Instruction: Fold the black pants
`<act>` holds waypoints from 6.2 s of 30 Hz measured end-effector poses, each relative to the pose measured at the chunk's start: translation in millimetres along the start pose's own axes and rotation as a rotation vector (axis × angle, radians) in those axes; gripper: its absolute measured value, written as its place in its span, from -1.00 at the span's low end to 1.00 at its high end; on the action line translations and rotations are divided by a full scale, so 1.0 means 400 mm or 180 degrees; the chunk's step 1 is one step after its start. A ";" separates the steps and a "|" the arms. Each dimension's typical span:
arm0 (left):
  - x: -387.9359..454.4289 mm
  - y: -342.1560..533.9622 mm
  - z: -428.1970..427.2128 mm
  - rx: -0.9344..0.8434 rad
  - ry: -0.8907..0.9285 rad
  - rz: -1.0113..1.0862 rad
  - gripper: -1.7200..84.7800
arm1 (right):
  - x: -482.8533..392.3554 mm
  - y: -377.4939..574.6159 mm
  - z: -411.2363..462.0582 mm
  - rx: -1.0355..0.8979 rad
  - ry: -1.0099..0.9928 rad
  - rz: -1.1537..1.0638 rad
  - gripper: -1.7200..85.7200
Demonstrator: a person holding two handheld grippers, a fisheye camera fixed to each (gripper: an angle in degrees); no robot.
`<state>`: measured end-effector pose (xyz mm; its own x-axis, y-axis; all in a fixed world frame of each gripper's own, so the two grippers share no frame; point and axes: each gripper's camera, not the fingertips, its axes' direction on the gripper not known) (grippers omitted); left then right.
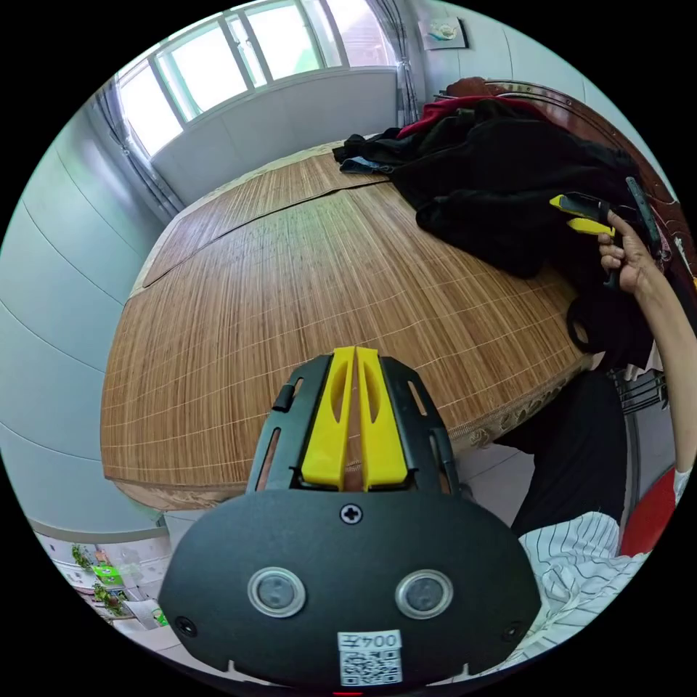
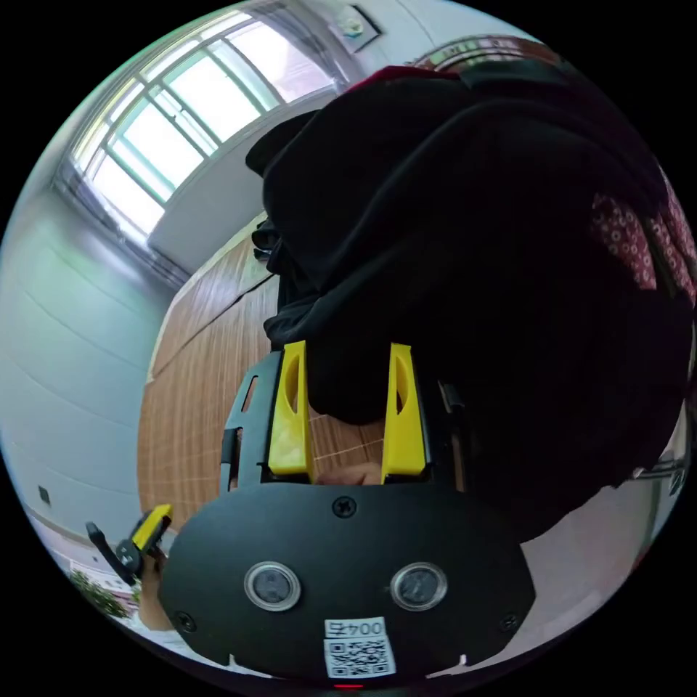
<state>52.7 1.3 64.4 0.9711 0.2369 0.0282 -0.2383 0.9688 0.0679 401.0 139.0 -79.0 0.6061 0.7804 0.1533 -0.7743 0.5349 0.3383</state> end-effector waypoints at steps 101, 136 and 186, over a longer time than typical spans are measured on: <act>-0.022 -0.105 0.302 -0.0682 0.0457 0.0671 -0.44 | -0.336 0.520 0.014 0.0029 0.1589 -0.2248 -0.64; -0.359 -0.066 0.043 -0.0029 0.0034 0.0097 -0.80 | -0.520 0.462 0.222 -0.0277 0.1199 -0.2727 -0.87; -0.819 -0.238 0.195 -0.0484 -0.0395 -0.0907 -0.75 | -0.735 0.546 0.721 -0.0919 0.1231 -0.2615 -0.79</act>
<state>-243.6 -174.1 126.4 0.9874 -0.0463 0.1512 0.0557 0.9967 -0.0586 106.1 -67.0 217.6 0.9186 0.1502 -0.3655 -0.1792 0.9827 -0.0467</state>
